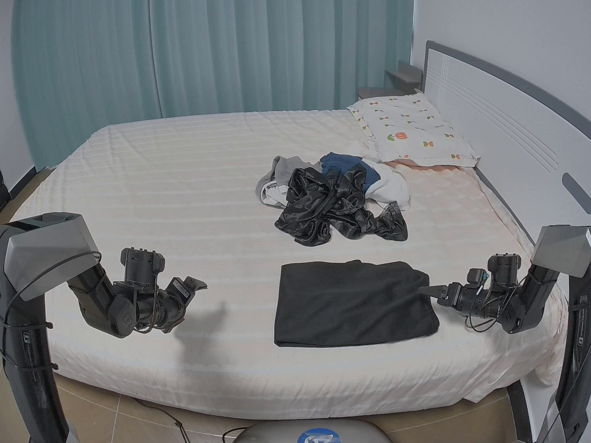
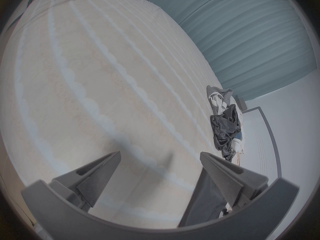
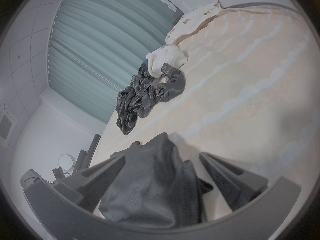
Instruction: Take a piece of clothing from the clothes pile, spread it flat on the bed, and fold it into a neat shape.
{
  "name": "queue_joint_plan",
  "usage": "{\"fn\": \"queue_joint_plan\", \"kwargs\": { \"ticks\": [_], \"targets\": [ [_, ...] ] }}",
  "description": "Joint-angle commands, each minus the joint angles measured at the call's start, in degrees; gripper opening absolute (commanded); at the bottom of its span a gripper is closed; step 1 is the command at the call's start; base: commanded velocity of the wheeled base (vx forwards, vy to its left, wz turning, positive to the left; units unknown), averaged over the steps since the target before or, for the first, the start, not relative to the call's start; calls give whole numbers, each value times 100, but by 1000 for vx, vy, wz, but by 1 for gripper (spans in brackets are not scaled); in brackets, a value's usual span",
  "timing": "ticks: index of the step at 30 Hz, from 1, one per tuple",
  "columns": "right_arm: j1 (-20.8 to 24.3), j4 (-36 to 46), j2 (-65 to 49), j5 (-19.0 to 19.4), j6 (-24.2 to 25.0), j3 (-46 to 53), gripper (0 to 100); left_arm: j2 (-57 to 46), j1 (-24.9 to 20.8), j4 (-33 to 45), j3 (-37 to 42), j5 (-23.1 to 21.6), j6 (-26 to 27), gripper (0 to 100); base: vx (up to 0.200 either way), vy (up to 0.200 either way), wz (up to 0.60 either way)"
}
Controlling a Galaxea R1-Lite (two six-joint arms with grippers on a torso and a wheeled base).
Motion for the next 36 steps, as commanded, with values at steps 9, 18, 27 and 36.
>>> {"fn": "queue_joint_plan", "kwargs": {
  "ticks": [9, 18, 27, 36],
  "targets": [
    [74, 26, -24, 132, -225, 205, 0, 9, -8, -5, -1, 0, -2, 100, 0, 0, 0],
    [-40, 272, -121, 132, -594, 302, 0, 9, 1, -5, -10, 0, -2, 100, 0, 0, 0],
    [-128, 518, -183, 132, -999, 310, 0, 9, 1, -5, -10, 0, -2, 100, 0, 0, 0],
    [-216, 738, -209, 132, -1289, 240, 100, 9, 1, -5, -10, 0, -2, 100, 0, 0, 0]
  ]
}}
